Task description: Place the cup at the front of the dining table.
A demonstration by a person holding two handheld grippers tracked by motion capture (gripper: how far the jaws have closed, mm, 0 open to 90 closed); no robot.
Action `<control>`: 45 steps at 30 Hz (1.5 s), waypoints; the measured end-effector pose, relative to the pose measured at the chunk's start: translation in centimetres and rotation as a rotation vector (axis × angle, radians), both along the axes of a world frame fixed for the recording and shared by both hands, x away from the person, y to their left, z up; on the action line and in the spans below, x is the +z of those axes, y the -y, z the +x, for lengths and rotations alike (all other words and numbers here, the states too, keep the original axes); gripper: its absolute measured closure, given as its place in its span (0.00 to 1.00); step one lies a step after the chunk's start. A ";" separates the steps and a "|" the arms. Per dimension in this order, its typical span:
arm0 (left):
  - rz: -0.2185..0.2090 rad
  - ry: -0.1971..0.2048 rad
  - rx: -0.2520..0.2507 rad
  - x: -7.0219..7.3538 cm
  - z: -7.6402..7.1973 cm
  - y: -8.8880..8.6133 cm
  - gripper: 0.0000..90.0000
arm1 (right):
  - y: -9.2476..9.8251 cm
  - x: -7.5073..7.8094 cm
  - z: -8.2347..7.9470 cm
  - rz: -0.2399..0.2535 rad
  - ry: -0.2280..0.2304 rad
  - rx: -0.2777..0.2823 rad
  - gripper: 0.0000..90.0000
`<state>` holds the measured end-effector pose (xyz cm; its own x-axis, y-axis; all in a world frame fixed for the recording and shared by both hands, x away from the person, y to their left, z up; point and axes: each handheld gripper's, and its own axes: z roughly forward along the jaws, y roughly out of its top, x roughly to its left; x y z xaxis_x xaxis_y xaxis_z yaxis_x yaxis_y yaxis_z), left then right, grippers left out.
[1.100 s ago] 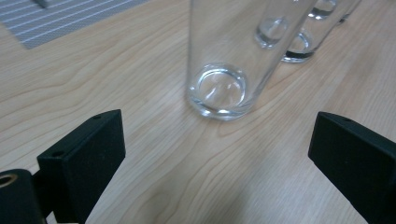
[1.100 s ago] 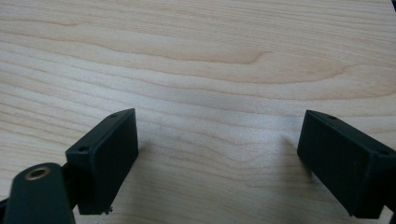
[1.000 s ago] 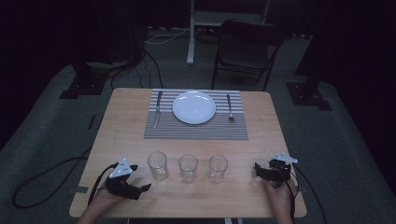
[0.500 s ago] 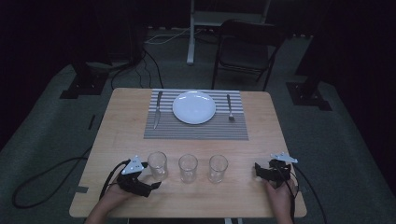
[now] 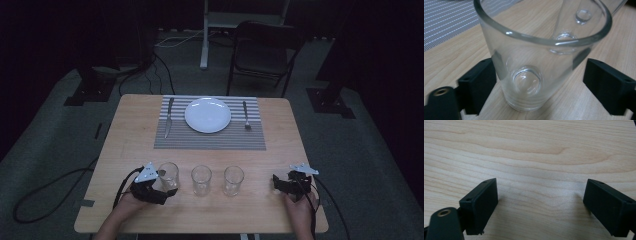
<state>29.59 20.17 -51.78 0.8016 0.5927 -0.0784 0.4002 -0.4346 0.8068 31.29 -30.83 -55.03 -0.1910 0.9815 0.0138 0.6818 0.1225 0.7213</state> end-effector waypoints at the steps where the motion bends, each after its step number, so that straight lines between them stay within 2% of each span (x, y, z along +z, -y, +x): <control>1: -0.001 0.003 0.000 0.0 0.0 0.0 0.16 | 0.0 0.0 0.0 0.000 0.000 0.000 0.13; 4: -0.023 0.011 0.011 0.3 0.2 0.1 0.17 | 0.0 0.0 0.0 0.000 0.000 0.000 0.13; 6: -0.023 0.026 0.019 0.5 0.3 0.2 0.21 | 0.0 0.0 0.0 0.000 0.000 0.000 0.13; 8: -0.013 0.043 0.018 0.6 0.3 0.3 0.22 | 0.0 0.0 0.0 0.000 0.000 0.000 0.13; 10: -0.003 0.053 0.026 0.7 0.3 0.4 0.29 | 0.0 0.0 0.0 0.000 0.000 0.000 0.13; 12: -0.024 0.059 0.032 0.9 0.4 0.2 0.31 | 0.0 0.0 0.0 0.000 0.000 0.000 0.13; 15: 0.003 0.075 0.028 1.0 0.3 0.4 0.32 | 0.0 0.0 0.0 0.000 0.000 0.000 0.13; 22: 0.014 0.091 0.027 1.1 0.4 0.6 0.33 | 0.0 0.0 0.0 0.000 0.000 0.000 0.13; 29: 0.038 0.092 0.039 1.3 0.3 1.1 0.33 | 0.0 0.0 0.0 0.000 0.000 0.000 0.13; 40: 0.014 0.082 0.057 1.8 0.7 1.3 0.33 | 0.0 0.0 0.0 0.000 0.000 0.000 0.13; 43: 0.014 0.084 0.063 1.9 0.9 1.2 0.33 | 0.0 0.0 0.0 0.000 0.000 0.000 0.13; 45: 0.030 0.088 0.068 2.1 1.2 1.3 0.33 | 0.0 0.0 0.0 0.000 0.000 0.000 0.13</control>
